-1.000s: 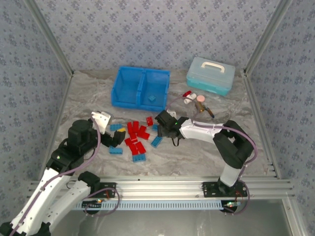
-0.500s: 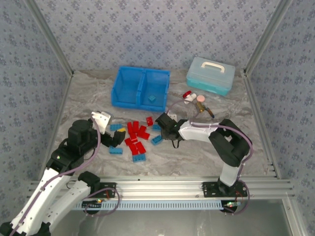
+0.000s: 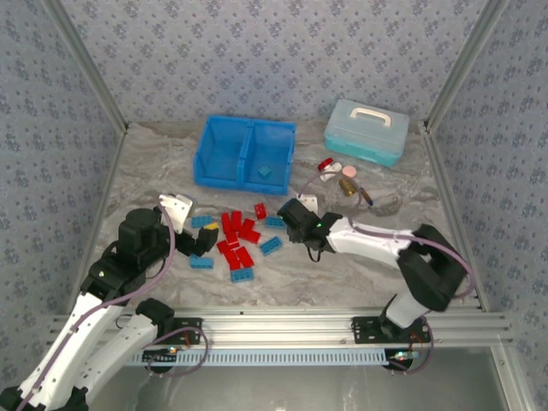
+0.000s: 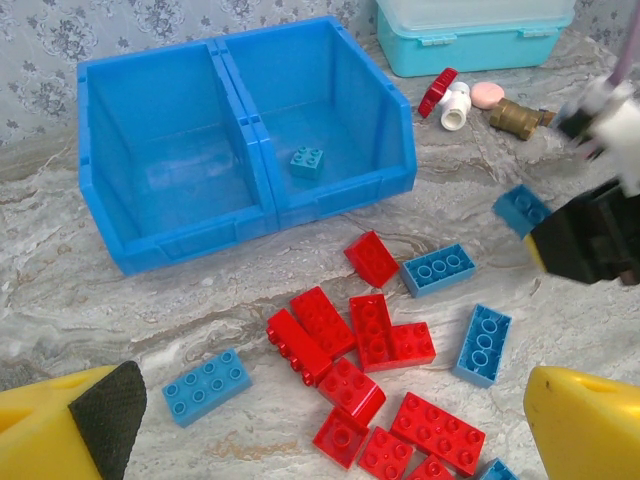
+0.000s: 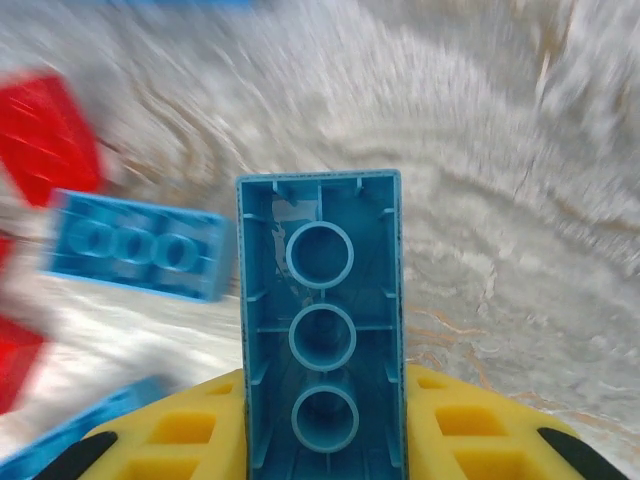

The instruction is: Sort the legos into containers by color

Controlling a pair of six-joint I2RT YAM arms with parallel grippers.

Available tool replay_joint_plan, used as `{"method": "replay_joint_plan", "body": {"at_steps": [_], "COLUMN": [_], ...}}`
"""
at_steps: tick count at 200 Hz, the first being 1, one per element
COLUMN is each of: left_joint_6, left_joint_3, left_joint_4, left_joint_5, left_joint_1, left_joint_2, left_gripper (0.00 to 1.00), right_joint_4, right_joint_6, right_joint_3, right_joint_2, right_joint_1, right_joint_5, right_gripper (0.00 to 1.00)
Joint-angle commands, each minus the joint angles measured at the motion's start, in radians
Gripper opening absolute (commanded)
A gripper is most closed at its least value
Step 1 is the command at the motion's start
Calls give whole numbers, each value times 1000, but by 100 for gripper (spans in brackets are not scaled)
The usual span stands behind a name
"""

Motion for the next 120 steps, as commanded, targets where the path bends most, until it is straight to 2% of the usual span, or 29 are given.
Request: {"method": "replay_joint_plan", "body": {"at_steps": [1,35,64,120], "left_joint_6": [-1,4,2,-3], "left_joint_3": [12,5,5,1], "left_joint_4": [8,16,14,14], "left_joint_5": [14,21,23,13], "left_joint_1": [-5,-4,-5,-6], "left_joint_2": [-3,-16,-19,-30], "left_gripper": [99,99,99,99], "right_joint_4": [-43,62,79,15], "right_joint_6": [-26,-102,-175,-119], "right_joint_3": [78,205,420,772], "right_joint_2": [-100,-87,79,456], "right_joint_1": [44,57,10,-111], "right_joint_5": [131,142,102,-32], "right_gripper": [29,29,29,28]}}
